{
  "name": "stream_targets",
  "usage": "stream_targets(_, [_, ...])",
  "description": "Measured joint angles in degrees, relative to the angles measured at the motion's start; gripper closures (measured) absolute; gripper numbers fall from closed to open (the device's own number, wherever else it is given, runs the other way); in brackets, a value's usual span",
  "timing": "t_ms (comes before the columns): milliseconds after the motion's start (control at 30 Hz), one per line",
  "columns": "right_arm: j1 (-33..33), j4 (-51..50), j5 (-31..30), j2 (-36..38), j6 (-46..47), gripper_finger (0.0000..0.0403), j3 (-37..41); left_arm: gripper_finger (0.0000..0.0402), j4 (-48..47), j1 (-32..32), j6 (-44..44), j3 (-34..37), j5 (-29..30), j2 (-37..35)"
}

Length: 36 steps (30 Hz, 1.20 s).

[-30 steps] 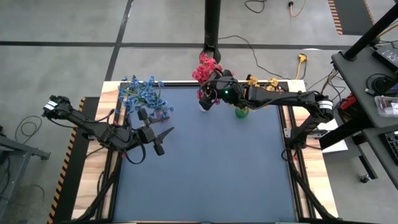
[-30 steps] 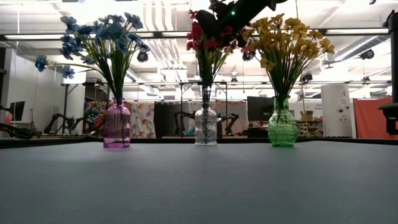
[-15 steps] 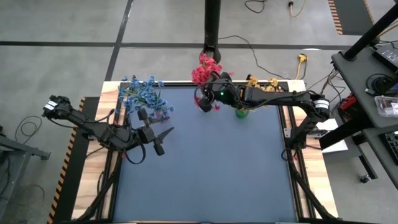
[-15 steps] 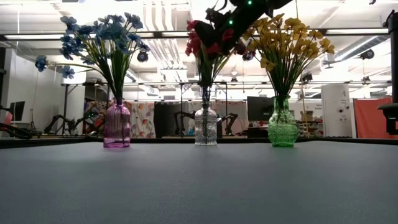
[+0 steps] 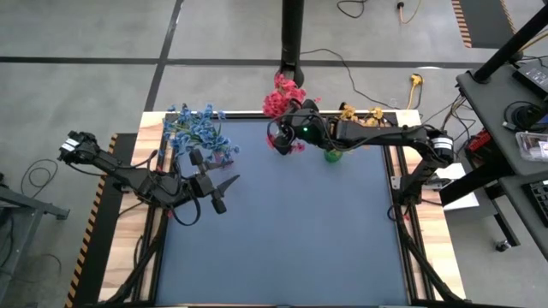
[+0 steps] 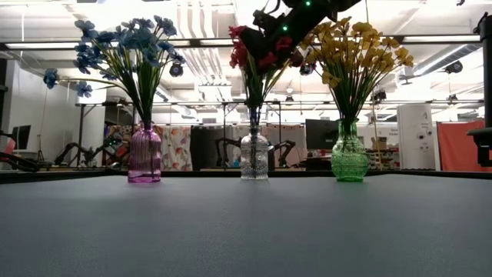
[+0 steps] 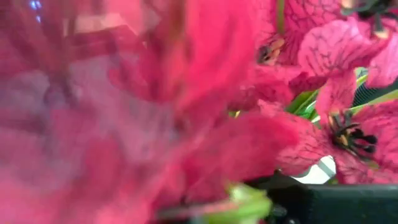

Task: Sort flowers into vase by color
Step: Put the red flower into the transparent vase, then return to Home Position

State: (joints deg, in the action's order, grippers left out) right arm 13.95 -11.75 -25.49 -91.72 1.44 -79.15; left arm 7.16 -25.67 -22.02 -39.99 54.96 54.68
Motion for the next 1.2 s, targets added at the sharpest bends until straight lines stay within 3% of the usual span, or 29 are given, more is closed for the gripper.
stream_targets(500, [-1.37,-1.74,-0.01,2.22,1.06,0.022,-0.2,0.0218,-0.02,0.01,0.0,0.0,0.0,0.0])
stream_targets(1200, [-5.36,-4.28,-0.04,9.51,1.93,0.0145,-0.25,0.0218,0.0,0.0,0.02,0.0,0.0,0.0])
